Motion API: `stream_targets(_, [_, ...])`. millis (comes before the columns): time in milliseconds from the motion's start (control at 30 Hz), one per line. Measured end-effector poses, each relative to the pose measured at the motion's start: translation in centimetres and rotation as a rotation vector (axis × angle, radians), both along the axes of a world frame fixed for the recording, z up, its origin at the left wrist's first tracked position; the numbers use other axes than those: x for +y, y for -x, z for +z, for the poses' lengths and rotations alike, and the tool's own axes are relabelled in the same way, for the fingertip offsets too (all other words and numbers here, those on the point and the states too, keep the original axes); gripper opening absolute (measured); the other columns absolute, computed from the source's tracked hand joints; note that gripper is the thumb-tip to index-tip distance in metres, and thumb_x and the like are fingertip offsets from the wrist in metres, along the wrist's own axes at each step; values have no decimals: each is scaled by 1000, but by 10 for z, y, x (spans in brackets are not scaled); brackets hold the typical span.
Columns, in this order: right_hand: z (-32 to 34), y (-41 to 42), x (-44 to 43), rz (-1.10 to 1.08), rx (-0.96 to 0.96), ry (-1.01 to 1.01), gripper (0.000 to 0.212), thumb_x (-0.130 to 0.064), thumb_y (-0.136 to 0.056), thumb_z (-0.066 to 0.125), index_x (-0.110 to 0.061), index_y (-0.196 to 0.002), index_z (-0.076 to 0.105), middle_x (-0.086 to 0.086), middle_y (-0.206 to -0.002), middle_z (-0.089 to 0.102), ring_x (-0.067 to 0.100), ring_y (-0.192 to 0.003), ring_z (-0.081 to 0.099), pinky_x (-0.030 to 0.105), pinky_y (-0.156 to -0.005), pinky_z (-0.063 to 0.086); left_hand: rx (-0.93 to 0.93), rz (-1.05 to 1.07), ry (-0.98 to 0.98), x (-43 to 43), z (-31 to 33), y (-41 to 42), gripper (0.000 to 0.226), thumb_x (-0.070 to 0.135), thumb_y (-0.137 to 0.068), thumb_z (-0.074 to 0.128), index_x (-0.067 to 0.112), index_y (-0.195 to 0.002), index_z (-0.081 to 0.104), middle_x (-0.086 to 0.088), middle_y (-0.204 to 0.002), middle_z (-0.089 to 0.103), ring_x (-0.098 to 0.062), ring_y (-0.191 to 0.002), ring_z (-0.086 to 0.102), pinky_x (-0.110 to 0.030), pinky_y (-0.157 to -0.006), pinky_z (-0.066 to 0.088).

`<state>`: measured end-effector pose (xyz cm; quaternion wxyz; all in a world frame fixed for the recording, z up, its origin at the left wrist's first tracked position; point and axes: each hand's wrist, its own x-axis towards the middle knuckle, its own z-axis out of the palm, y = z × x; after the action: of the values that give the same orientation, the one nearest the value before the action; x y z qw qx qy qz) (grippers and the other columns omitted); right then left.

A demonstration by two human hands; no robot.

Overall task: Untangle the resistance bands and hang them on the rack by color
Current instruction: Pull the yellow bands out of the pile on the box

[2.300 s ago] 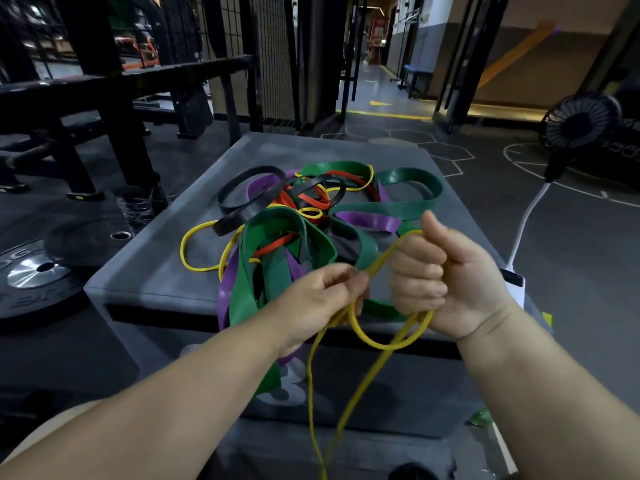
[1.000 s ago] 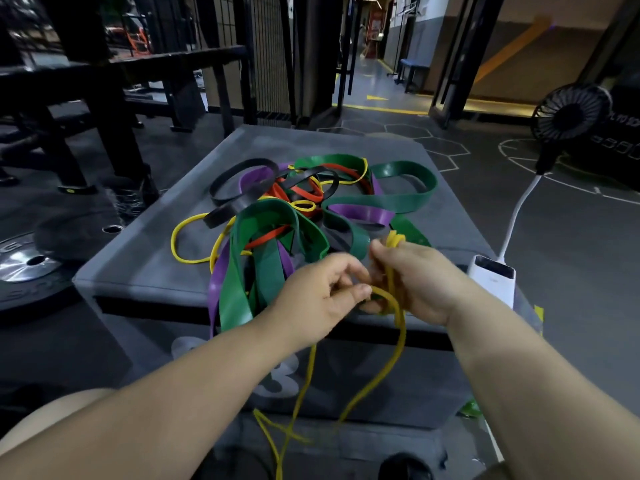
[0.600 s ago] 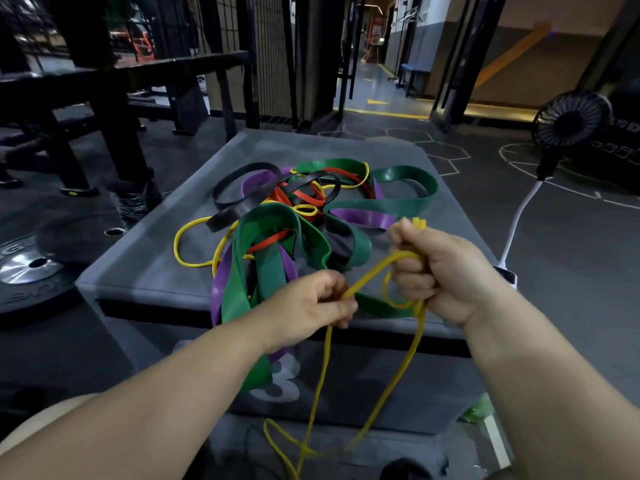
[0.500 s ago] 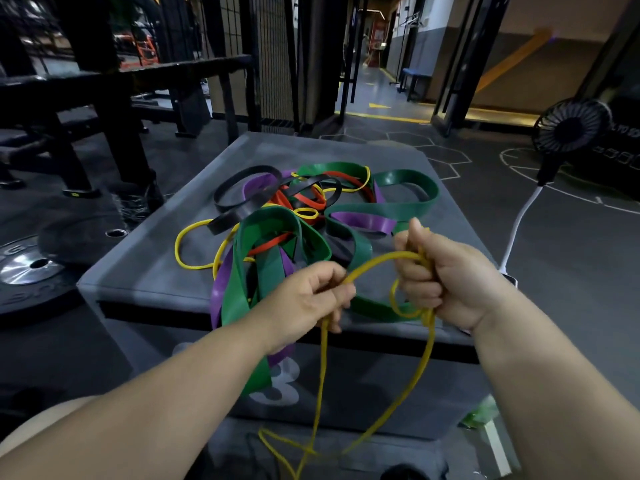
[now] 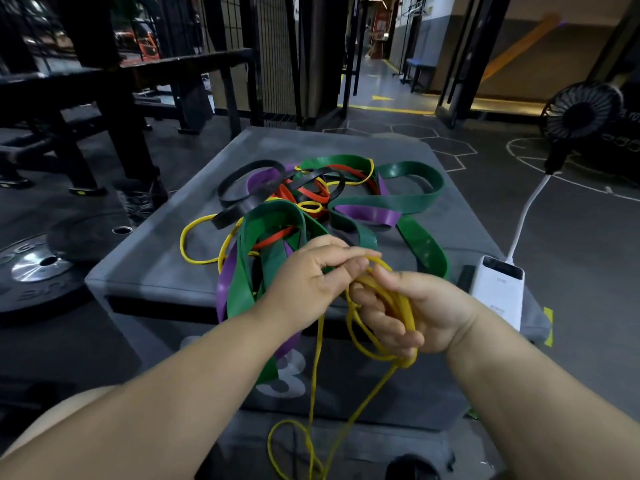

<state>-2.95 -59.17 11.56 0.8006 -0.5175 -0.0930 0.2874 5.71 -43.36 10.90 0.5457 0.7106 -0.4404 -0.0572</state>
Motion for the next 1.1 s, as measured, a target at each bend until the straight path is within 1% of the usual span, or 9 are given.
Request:
stream_targets(267, [2, -1, -2, 67, 82, -53, 41, -59, -80, 68, -19, -82, 62, -10, -48, 48, -4, -31, 34, 11, -35, 35, 222, -103, 51, 1, 4, 0, 19, 33, -87, 61, 27, -100, 74, 4, -111, 70, -7, -110, 61, -23, -97, 47])
stream_targets(367, [3, -1, -3, 94, 90, -75, 48, -65, -81, 62, -17, -80, 57, -10, -46, 49, -5, -30, 36, 11, -32, 33, 470, -173, 45, 2, 3, 1, 23, 41, -84, 60, 29, -99, 72, 5, -100, 74, -7, -100, 66, -24, -90, 49])
stream_targets(467, [4, -1, -10, 71, 100, -146, 46, -61, -87, 57, -15, -80, 55, -8, -47, 51, -1, -29, 32, 12, -31, 33, 523, -217, -18, 2, 0, 1, 37, 55, -87, 58, 25, -107, 67, 5, -96, 71, -11, -91, 65, -33, -88, 50])
stream_targets(567, [4, -1, -18, 37, 137, -208, 42, -56, -90, 58, -15, -79, 55, -5, -49, 53, 3, -31, 29, 13, -31, 30, 405, -277, -78, 3, 1, 3, 23, 39, -91, 57, 21, -104, 62, 0, -78, 61, -11, -71, 56, -25, -67, 48])
stream_targets(667, [7, 0, -17, -41, 161, -91, 45, -59, -78, 71, -17, -69, 56, -5, -48, 48, 0, -29, 27, 11, -29, 25, 437, -258, 22, 1, 5, 5, 8, 11, -97, 52, 16, -99, 59, 5, -61, 48, -5, -51, 42, -19, -46, 35])
stream_targets(767, [8, 3, -11, -135, 160, 73, 54, -64, -60, 81, -17, -60, 54, -2, -54, 45, -3, -28, 28, 9, -28, 23, 553, -213, 165, 2, 10, 3, 6, 9, -94, 55, 14, -96, 58, 7, -57, 48, -5, -50, 39, -17, -40, 31])
stream_targets(867, [6, 2, -12, -137, 102, -4, 49, -57, -68, 79, -19, -57, 52, -2, -59, 47, -4, -31, 34, 9, -28, 26, 581, -203, 174, 2, 9, 1, 7, 8, -94, 54, 15, -94, 56, 8, -57, 52, -5, -49, 41, -17, -42, 33])
stream_targets(1000, [8, -4, -16, -46, 23, -355, 40, -46, -98, 50, -18, -70, 47, -4, -63, 42, 9, -52, 45, 19, -52, 40, 576, -222, 51, -1, -4, 2, 4, 9, -93, 57, 12, -94, 58, 3, -70, 58, -9, -66, 54, -25, -66, 48])
stream_targets(1100, [8, -3, -14, -76, -48, -413, 37, -39, -103, 41, -8, -88, 55, -3, -58, 38, 17, -64, 57, 33, -79, 46, 633, -243, -3, -4, -6, 3, 6, 19, -94, 57, 15, -90, 57, -3, -83, 57, -17, -80, 54, -29, -73, 47])
